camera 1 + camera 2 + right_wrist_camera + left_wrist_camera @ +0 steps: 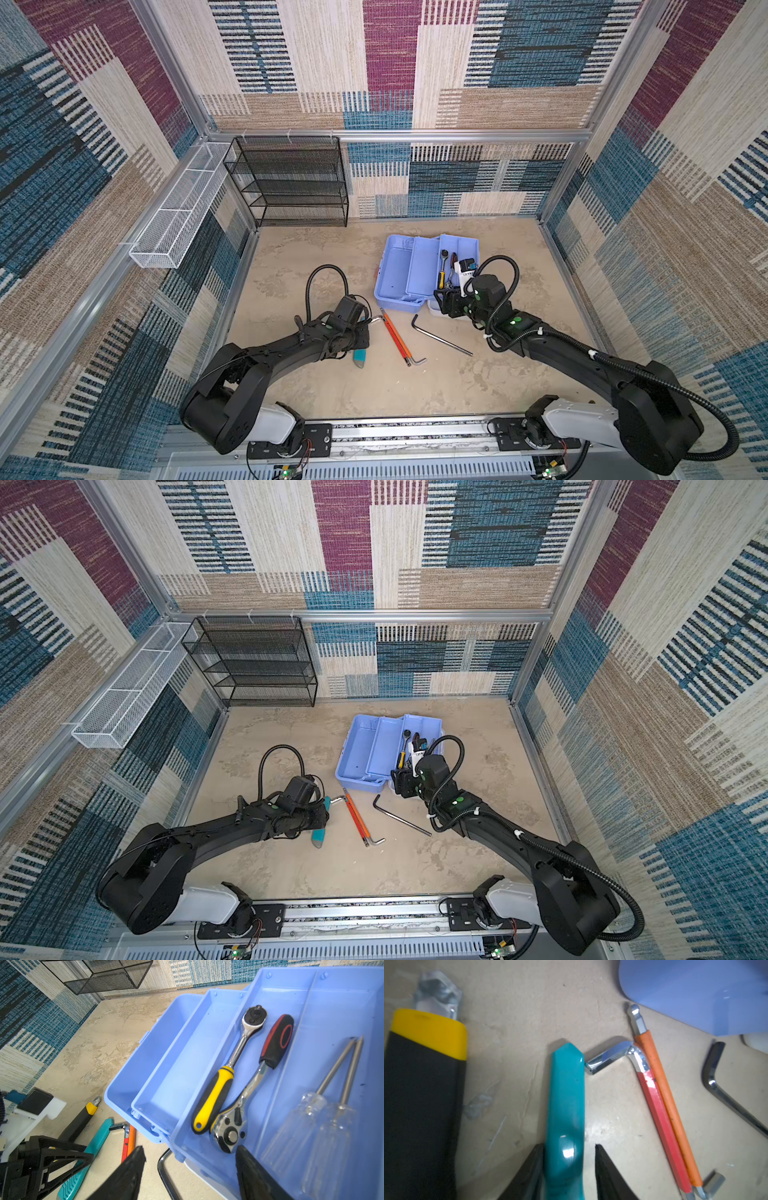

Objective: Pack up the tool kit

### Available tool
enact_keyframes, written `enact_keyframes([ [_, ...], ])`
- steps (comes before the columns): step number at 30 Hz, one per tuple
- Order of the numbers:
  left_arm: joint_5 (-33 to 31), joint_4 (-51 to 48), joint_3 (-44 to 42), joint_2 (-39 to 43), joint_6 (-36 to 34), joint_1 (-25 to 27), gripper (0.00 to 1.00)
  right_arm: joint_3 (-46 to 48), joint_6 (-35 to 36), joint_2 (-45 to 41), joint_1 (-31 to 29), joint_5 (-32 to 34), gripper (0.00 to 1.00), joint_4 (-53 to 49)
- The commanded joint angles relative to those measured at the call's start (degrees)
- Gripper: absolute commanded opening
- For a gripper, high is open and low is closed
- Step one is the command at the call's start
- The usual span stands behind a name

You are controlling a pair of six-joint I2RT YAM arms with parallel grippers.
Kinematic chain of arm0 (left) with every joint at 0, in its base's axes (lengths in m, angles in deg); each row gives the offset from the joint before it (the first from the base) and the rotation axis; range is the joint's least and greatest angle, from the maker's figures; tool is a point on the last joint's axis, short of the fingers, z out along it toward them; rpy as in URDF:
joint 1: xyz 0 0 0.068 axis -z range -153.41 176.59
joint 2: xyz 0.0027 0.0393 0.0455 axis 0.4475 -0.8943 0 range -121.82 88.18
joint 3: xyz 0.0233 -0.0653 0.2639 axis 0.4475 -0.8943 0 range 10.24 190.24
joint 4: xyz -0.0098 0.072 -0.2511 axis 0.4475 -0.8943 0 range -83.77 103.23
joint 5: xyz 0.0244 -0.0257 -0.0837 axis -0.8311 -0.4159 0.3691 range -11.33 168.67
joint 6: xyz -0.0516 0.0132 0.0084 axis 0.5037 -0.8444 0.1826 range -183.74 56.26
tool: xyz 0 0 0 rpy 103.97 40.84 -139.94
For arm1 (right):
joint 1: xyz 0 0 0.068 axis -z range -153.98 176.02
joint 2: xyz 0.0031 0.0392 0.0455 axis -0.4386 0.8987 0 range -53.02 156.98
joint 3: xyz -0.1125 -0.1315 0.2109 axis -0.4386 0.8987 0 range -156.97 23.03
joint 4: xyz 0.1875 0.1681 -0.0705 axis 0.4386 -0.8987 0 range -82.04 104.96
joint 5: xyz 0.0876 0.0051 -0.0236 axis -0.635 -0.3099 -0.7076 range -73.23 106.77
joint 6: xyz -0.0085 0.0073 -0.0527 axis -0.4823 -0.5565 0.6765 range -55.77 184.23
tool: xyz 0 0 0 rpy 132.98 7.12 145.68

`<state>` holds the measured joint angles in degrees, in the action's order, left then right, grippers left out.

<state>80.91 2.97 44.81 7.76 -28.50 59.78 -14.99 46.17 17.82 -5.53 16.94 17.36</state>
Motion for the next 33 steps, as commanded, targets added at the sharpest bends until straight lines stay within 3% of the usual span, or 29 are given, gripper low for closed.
enact_keyframes([
  [1, 4.8, -2.8, -1.4, -0.1, 4.4, 0.9, 0.45, -0.3, -1.6, 0.6, -0.1, -1.1, 0.71, 0.1],
  [10, 6.3, 0.6, -3.4, 3.0, 6.3, 1.4, 0.49, -1.2, -2.4, 1.9, -1.9, -1.9, 0.69, 0.1],
  [21, -3.5, -7.6, -5.5, 17.7, 5.2, -0.8, 0.74, -5.7, -2.7, 6.0, -10.4, 3.1, 0.69, -1.9],
  [28, -5.5, -11.6, -6.6, 21.9, 4.3, -3.5, 0.77, -7.0, -3.6, 7.1, -12.1, 5.7, 0.71, -3.9],
  [33, -5.6, -11.5, -7.4, 22.8, 4.4, -5.4, 0.79, -8.7, -3.7, 10.0, -17.0, 6.8, 0.7, -3.7],
])
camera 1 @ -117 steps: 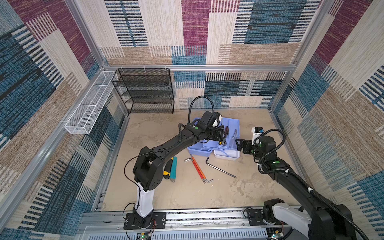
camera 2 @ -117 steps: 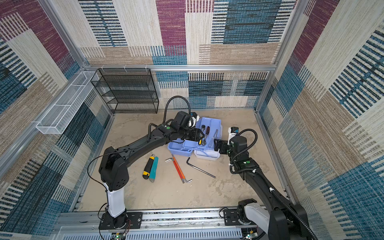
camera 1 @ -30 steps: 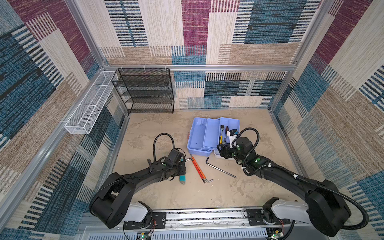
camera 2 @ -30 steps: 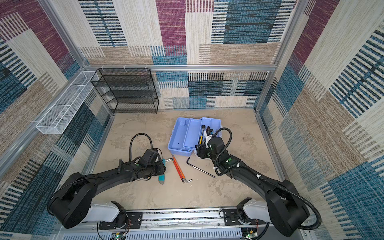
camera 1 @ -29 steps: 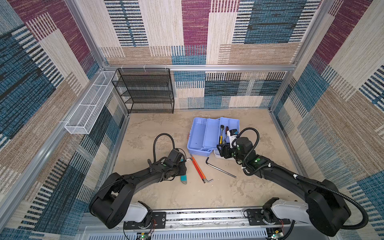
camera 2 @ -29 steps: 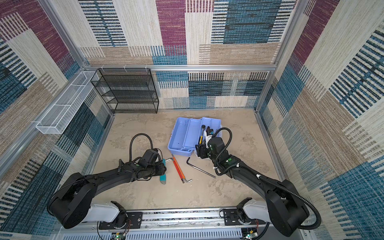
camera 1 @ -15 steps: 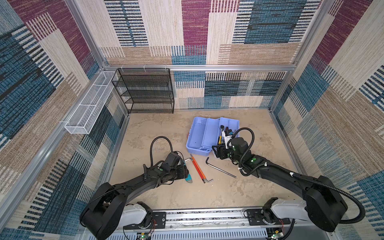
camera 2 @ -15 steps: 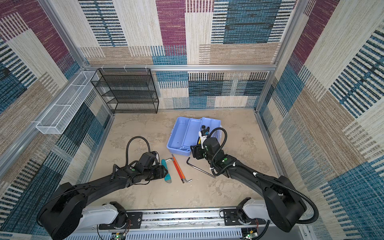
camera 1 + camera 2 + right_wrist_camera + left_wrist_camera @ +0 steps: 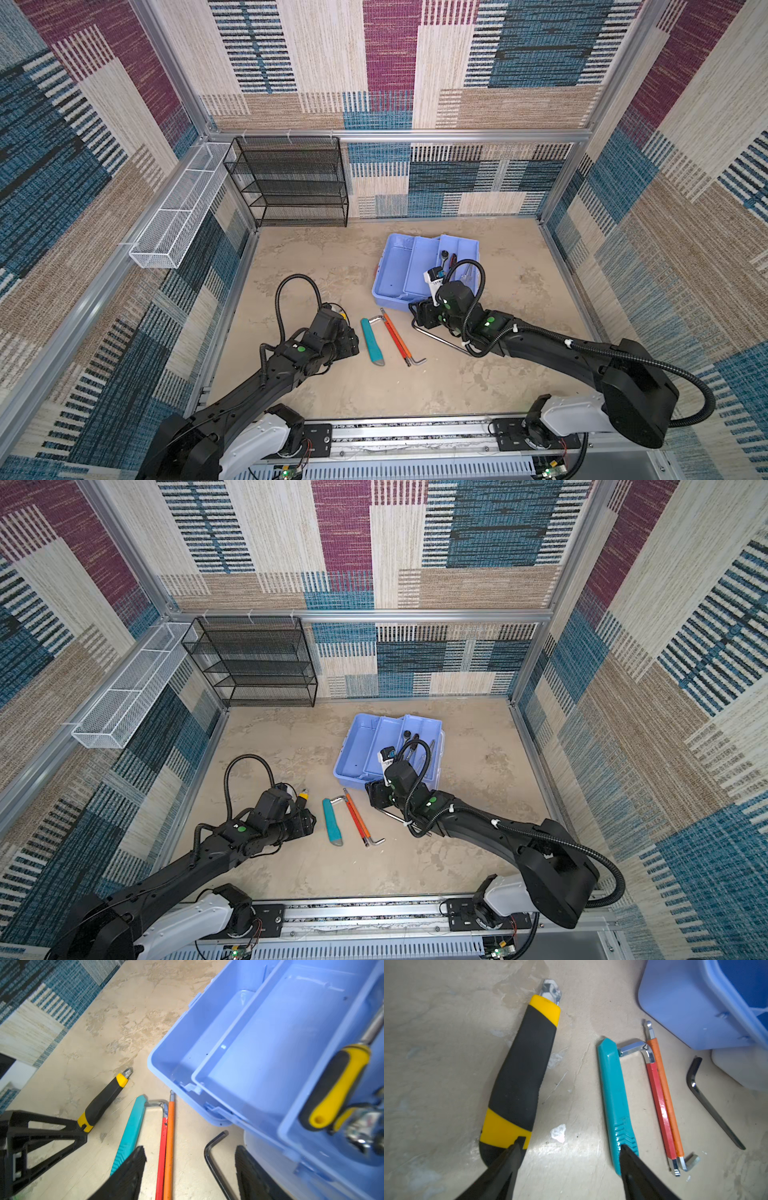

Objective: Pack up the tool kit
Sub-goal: 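Close the right gripper on the teal knife while the left gripper hovers nearby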

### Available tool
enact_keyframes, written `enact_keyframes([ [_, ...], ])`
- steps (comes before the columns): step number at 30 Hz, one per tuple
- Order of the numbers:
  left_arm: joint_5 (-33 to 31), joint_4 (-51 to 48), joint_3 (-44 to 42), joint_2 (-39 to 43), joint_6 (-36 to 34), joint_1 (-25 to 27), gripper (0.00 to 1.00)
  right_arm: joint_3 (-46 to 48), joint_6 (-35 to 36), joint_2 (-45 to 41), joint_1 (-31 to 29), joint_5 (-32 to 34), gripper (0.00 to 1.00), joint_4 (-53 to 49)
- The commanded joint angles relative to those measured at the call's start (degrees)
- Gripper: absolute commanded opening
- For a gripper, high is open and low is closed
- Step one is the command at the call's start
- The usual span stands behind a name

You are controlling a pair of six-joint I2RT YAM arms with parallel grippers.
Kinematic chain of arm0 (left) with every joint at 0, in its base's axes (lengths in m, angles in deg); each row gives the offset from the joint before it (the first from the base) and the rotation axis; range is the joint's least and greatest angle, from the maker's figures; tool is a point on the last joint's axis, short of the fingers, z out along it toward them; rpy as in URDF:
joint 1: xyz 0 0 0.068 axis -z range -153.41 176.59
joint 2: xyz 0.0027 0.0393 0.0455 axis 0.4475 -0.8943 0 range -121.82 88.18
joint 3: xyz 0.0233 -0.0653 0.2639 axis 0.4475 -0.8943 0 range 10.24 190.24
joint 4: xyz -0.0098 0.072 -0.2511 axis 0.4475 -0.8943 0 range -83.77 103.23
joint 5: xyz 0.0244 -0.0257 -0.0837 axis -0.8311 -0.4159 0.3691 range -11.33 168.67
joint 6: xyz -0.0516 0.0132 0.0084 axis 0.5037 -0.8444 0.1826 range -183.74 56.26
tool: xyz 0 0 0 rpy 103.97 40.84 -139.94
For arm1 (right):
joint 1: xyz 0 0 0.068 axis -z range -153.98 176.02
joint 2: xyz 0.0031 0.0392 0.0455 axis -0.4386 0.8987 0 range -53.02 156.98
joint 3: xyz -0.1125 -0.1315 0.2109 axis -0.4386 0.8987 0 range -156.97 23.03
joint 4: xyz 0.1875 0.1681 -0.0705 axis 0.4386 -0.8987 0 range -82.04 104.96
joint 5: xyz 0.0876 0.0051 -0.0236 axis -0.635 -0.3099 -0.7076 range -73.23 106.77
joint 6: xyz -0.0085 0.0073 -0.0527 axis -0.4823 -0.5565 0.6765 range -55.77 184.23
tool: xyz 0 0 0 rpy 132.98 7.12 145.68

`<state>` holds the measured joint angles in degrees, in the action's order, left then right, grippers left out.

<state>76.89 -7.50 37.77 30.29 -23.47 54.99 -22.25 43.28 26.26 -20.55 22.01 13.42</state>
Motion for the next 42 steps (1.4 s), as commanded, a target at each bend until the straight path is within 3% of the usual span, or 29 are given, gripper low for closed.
enact_keyframes([
  [1, -1.6, -1.0, -0.4, 0.3, -0.6, -0.9, 0.79, -2.0, -0.8, 2.6, -3.1, 2.1, 0.7, 0.0],
  [14, -3.9, -3.5, -1.6, 4.3, -1.2, -3.6, 0.8, -18.5, -0.1, 24.0, -15.0, 6.5, 0.63, -9.5],
  [27, -4.0, -3.8, -2.4, 5.2, -1.5, -4.4, 0.8, -27.2, 0.1, 34.2, -16.6, 5.5, 0.61, -14.2],
  [35, -4.2, -4.3, -2.3, 6.0, -1.5, -4.5, 0.81, -28.1, 2.3, 36.9, -16.7, 7.7, 0.52, -18.4],
  [42, -4.5, -4.9, -2.0, 5.9, -1.7, -4.6, 0.81, -28.1, 4.4, 38.1, -16.7, 4.8, 0.39, -18.7],
])
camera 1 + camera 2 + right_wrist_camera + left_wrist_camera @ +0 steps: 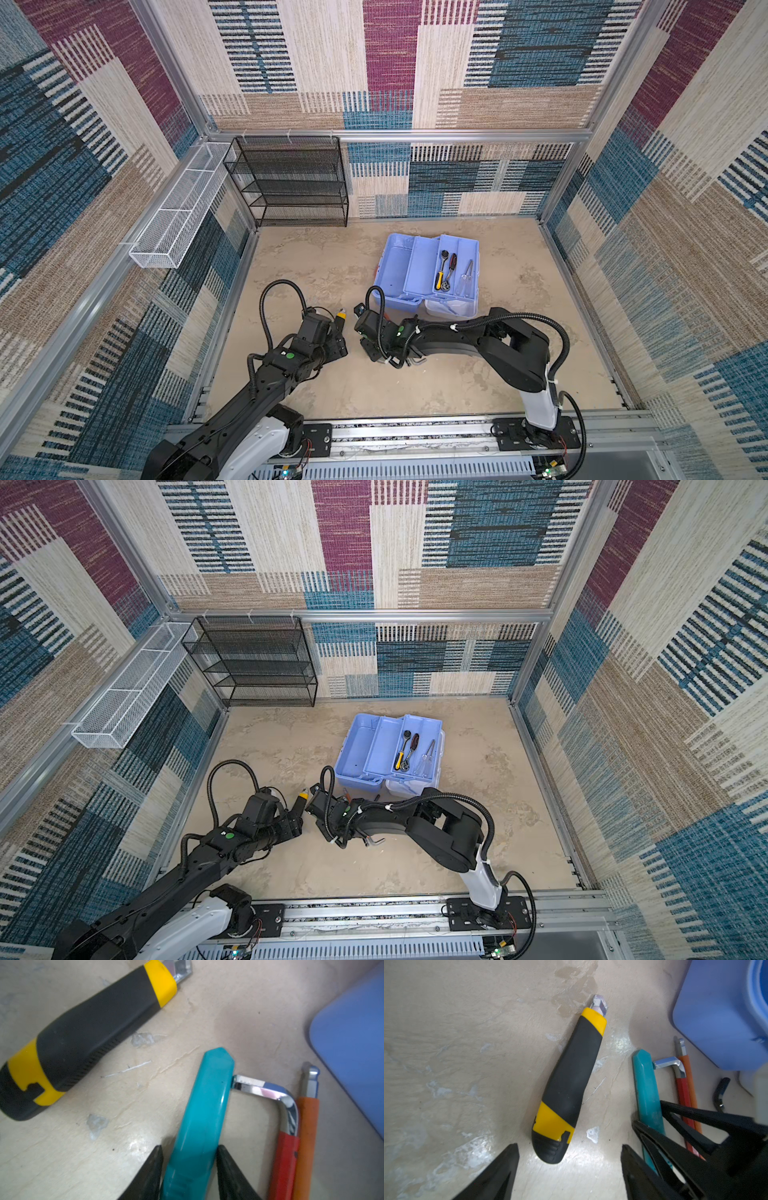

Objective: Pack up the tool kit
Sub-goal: 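Close the right gripper on the teal knife while the left gripper hovers nearby, then lift the teal knife with the right gripper toward the tray while the left arm rises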

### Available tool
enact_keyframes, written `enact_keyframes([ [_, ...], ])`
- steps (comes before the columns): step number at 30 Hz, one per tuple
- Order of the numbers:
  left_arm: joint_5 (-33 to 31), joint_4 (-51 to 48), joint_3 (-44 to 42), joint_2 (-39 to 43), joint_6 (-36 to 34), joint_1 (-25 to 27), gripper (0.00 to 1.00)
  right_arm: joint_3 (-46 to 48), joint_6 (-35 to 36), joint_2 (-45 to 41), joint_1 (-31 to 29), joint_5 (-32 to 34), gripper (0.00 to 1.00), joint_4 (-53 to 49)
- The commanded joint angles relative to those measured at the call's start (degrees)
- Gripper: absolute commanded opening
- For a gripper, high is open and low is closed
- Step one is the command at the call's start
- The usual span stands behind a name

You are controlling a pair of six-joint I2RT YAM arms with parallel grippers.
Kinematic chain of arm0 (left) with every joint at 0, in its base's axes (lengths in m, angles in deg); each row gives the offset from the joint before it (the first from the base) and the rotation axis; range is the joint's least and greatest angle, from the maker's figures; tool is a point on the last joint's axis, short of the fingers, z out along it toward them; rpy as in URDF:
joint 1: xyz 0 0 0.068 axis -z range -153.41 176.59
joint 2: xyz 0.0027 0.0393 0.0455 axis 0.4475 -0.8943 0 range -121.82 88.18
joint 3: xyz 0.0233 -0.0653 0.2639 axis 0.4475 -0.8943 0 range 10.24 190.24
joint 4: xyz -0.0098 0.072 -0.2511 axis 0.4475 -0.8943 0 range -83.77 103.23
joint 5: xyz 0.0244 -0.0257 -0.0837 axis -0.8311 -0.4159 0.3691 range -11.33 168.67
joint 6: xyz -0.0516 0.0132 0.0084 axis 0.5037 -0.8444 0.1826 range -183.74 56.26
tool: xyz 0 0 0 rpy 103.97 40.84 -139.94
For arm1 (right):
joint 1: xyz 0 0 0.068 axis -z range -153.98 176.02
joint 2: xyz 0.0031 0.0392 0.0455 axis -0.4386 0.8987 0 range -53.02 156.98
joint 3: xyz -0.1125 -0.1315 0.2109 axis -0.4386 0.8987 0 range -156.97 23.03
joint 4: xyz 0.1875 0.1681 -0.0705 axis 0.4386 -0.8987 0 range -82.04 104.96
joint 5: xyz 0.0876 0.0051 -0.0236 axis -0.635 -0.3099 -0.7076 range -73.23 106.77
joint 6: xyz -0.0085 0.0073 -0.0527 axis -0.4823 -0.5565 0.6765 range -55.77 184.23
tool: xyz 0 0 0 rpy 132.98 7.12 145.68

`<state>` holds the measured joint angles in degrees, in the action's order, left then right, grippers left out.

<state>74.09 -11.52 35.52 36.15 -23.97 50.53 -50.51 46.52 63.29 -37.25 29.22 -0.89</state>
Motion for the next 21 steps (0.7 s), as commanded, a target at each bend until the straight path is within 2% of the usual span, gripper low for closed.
enact_keyframes([
  [1, -1.7, -1.0, 0.4, 0.1, -1.3, -0.1, 0.81, 0.3, 1.4, 1.2, 0.0, -2.2, 0.37, -4.5],
  [10, -1.8, -0.9, 1.2, -0.2, -1.5, -0.1, 0.8, 3.0, 1.9, 0.1, 0.0, -3.3, 0.22, -3.0],
  [21, -1.5, -0.2, 2.7, -0.7, -1.8, -0.1, 0.8, 1.0, 0.3, -3.9, 0.9, -6.1, 0.18, 0.4],
])
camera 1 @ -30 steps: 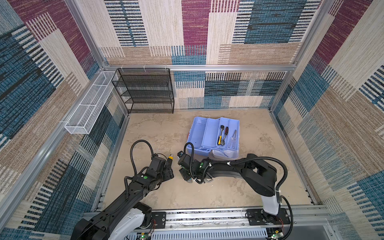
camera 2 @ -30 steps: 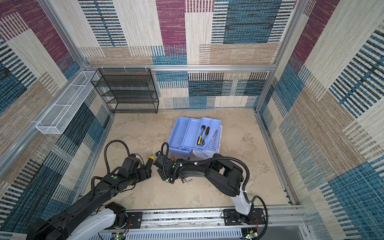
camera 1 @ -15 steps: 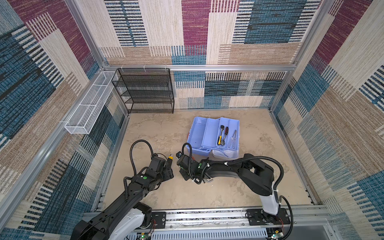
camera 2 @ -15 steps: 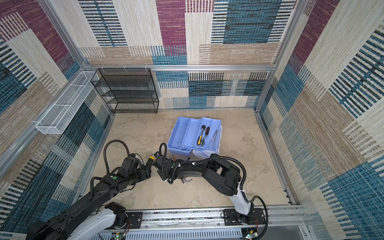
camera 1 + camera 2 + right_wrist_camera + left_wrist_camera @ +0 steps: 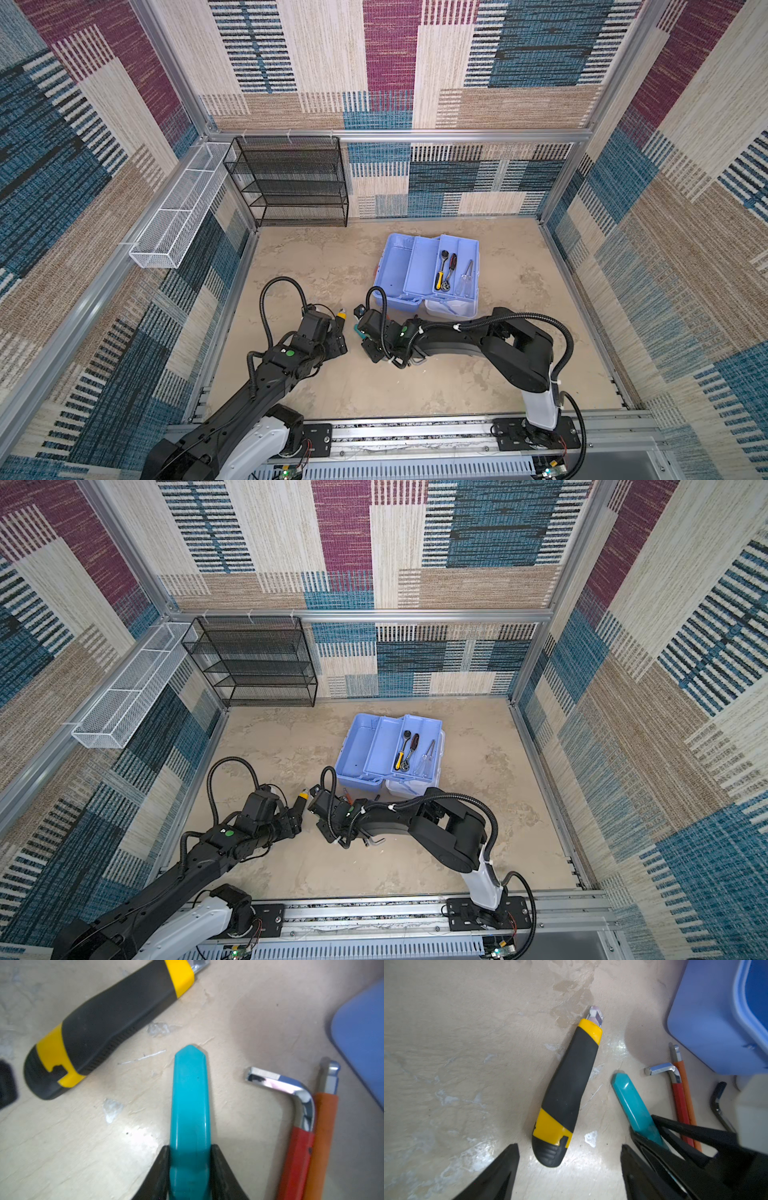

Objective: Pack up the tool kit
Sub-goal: 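Lift the teal knife with the right gripper toward the tray while the left arm rises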

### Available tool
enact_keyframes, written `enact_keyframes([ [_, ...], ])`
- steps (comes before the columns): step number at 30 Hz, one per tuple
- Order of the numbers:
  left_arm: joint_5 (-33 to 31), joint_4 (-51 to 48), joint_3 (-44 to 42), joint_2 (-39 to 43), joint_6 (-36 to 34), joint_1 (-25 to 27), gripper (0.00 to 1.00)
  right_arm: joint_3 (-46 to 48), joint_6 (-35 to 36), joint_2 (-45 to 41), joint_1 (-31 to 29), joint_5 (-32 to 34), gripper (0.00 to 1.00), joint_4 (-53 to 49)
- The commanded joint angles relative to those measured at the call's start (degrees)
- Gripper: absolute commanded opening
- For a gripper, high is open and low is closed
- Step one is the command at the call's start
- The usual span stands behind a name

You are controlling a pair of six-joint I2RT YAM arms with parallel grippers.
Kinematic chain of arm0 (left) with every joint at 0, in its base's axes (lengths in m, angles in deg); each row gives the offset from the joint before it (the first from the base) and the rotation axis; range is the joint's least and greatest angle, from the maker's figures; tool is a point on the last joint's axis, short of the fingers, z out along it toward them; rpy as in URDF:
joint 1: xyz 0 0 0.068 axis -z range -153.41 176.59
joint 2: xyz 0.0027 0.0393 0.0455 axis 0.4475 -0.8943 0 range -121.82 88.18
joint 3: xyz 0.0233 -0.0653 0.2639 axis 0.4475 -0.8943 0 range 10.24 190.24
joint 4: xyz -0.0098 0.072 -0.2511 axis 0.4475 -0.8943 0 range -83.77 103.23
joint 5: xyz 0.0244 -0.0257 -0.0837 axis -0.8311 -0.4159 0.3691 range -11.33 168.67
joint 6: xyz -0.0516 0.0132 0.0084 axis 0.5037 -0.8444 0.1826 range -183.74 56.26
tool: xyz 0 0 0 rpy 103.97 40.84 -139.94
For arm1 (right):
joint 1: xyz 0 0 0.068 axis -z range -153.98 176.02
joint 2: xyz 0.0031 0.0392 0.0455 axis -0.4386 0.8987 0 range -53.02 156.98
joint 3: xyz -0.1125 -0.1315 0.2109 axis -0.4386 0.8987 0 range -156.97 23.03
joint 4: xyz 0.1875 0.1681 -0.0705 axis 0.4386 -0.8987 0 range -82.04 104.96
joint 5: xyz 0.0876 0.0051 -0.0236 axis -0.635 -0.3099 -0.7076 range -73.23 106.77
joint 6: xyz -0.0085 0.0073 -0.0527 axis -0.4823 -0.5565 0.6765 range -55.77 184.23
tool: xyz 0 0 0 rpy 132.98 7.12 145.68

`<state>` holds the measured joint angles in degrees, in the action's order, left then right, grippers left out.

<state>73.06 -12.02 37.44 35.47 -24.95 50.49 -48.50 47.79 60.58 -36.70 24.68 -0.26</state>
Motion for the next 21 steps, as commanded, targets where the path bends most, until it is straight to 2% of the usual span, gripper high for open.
enact_keyframes([
  [1, -0.5, 0.8, 1.1, -0.1, -0.8, -0.1, 0.8, -1.4, -1.2, -1.4, 0.6, -1.5, 0.18, -0.5],
  [13, 0.2, 3.0, 8.9, -6.7, -5.7, 0.0, 0.8, 1.3, -2.2, -9.7, 4.4, -3.0, 0.16, 0.8],
  [21, 4.7, 5.9, 19.2, -19.6, -11.2, -0.7, 0.79, 4.9, -1.3, -17.5, 9.1, -2.2, 0.16, 1.0],
])
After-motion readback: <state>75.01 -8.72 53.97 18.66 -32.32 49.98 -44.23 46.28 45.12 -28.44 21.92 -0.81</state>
